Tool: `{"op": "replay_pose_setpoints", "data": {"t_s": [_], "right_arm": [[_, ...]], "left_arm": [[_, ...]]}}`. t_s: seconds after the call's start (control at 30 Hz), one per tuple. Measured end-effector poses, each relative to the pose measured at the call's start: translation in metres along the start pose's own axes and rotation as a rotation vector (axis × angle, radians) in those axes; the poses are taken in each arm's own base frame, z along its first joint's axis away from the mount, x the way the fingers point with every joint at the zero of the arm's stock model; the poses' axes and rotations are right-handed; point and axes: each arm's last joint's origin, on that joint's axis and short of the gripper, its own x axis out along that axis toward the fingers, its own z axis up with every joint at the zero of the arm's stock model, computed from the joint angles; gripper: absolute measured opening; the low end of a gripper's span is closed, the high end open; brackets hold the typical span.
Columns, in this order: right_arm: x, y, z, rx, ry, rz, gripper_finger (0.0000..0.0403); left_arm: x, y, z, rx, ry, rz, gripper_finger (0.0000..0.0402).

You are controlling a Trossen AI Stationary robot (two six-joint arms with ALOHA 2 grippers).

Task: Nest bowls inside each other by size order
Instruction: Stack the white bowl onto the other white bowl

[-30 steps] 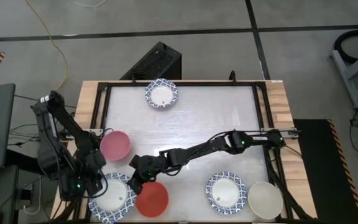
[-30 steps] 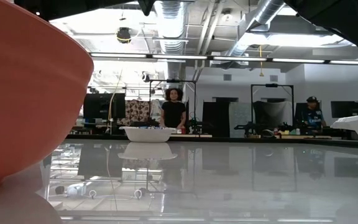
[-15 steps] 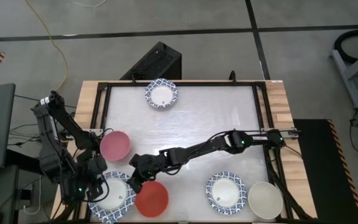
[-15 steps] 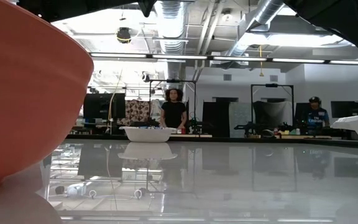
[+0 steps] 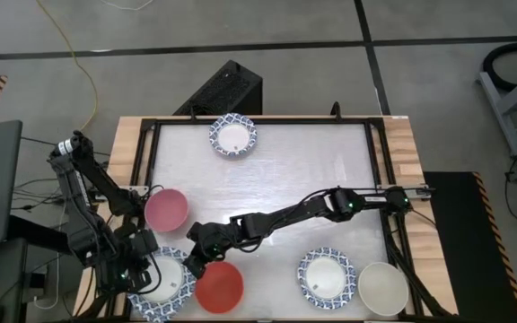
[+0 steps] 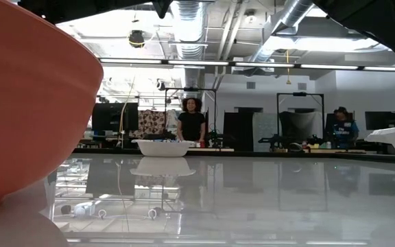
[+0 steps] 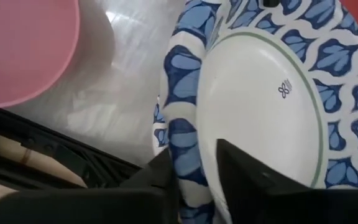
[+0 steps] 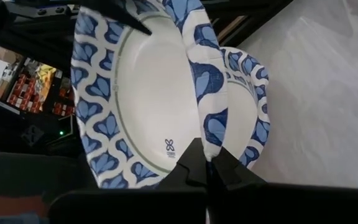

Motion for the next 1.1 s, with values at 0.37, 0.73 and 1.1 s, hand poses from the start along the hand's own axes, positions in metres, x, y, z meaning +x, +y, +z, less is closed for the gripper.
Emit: {"op": "replay_pose_setpoints", "data": {"t_s": [0.37,0.73,1.1], "right_arm": [[-0.001,0.0,0.003,-0.016,0.015,0.015,0.0085],[-0.069,0.047,0.04,-0.159,-0.002,-0.058,0.016],[-0.218,0.142,0.07,-0.352,-0.224,-0.174,0.0148]], "left_arm": [[-0.002,0.005,0.0,0.037,0.016,0.039,0.0002],[0.005,0.008,-0.017,0.029,0.03,0.027,0.0],[0.038,0.01,-0.027,0.057,-0.018,-0.054,0.0]]}}
